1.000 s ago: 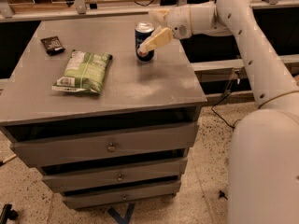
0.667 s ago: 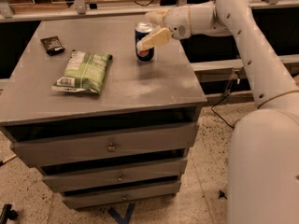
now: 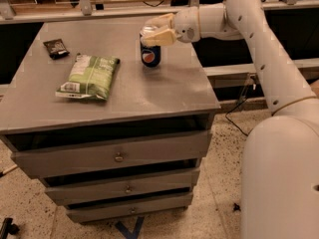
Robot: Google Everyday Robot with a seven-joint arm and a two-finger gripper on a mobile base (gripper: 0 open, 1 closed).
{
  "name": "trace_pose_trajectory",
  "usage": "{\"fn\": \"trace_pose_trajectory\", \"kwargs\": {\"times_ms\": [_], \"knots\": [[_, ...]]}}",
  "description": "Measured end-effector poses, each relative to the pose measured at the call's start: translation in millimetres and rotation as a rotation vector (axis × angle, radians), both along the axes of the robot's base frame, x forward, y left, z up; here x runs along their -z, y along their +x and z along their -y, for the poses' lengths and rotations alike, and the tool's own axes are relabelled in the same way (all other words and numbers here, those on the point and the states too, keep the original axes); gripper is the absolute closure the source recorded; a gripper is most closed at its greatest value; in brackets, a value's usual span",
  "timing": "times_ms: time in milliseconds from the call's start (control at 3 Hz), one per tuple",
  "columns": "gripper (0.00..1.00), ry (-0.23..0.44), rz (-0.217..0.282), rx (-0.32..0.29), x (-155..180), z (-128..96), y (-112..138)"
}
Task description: Pick pepsi can
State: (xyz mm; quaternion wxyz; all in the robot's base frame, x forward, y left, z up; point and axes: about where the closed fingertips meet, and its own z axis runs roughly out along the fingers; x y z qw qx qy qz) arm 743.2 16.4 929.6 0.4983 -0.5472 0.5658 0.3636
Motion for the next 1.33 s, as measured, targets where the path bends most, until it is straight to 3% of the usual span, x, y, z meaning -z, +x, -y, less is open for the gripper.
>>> {"fn": "trace_pose_trajectory", "kwargs": {"times_ms": [333, 667, 1000, 1333], "knots": [[0.93, 0.048, -0.007, 0.012, -6, 1, 2], [1.00, 0.091, 0.040, 0.027, -49, 13, -3], [1.00, 0.082, 0.099, 0.046, -93, 25, -13], [1.00, 0.080, 0.113, 0.049, -102, 27, -15]]}}
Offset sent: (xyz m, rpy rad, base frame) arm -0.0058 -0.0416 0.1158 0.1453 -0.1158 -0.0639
